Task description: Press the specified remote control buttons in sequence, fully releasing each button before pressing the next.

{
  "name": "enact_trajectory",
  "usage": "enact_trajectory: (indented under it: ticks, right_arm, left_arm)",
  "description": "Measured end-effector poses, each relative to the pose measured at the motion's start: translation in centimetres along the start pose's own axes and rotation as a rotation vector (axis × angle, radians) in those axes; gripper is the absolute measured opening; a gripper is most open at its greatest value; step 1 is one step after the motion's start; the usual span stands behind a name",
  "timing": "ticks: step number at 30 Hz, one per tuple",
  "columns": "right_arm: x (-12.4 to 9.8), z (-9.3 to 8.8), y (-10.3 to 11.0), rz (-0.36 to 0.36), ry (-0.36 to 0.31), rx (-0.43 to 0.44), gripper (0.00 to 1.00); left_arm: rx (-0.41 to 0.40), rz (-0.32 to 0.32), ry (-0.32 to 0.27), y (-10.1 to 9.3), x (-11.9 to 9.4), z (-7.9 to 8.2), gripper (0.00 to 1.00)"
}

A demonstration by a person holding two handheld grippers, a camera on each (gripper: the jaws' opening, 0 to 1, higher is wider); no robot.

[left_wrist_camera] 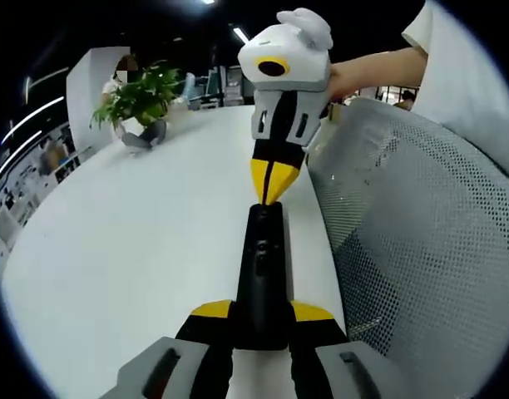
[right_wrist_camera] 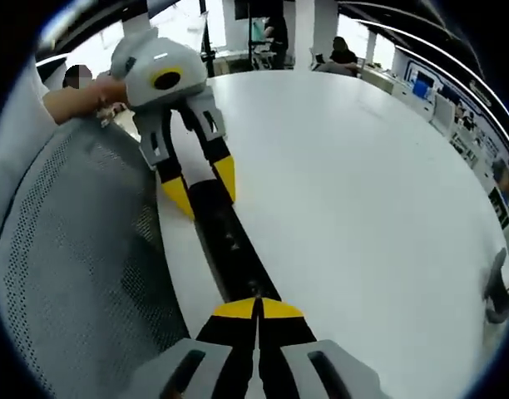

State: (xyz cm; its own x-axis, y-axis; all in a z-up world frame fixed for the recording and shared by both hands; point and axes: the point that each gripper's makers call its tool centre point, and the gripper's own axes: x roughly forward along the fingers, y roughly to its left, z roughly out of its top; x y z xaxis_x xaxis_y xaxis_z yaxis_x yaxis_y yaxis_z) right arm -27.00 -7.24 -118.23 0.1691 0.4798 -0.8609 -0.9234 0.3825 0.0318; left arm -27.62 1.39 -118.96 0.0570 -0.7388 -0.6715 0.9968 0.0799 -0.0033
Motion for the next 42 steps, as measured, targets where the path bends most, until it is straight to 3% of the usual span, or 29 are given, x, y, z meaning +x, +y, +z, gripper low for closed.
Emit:
enact_trajectory:
  ticks: [7, 9, 11, 15, 20, 28, 34, 42]
  right_arm:
    - [0.1, -0.1, 0.0, 0.009, 0.069, -0.023, 0.0]
    - [0.2, -0.2, 0.1, 0.014, 0.105, -0.017, 0.0]
    - [0.3, -0.2, 0.1, 0.009, 0.135, -0.004, 0.0]
    - [0.3, -0.2, 0.2, -0.015, 0.19, -0.032, 0.0]
    - [-0.1, -0.3, 0.3, -0.016, 0.12, -0.012, 0.0]
    - [-0.7, 0.5, 0.8, -0.004, 0.029, 0.008, 0.0]
    - [0.1, 0.2, 1.3, 0.014, 0.074, -0.032, 0.0]
    - [0.3, 0.4, 1.1, 0.025, 0.082, -0.031, 0.0]
  left_arm:
    - [-0.013, 0.0, -0.002, 0.0, 0.0, 0.0, 0.24]
    - [-0.046, 0.003, 0.005, 0.0, 0.0, 0.1, 0.24]
    - [-0.128, -0.006, 0.003, -0.2, 0.2, 0.4, 0.26]
    - [-0.048, -0.005, 0.017, -0.1, 0.5, 0.5, 0.25]
    - [-0.003, -0.003, 0.039, -0.3, 0.5, 0.4, 0.24]
    - [0.012, -0.026, 0.008, -0.4, 0.4, 0.3, 0.24]
    - [0.009, -0.025, -0.005, -0.5, 0.4, 0.4, 0.24]
    - [0.003, -0.023, -0.011, -0.5, 0.4, 0.4, 0.24]
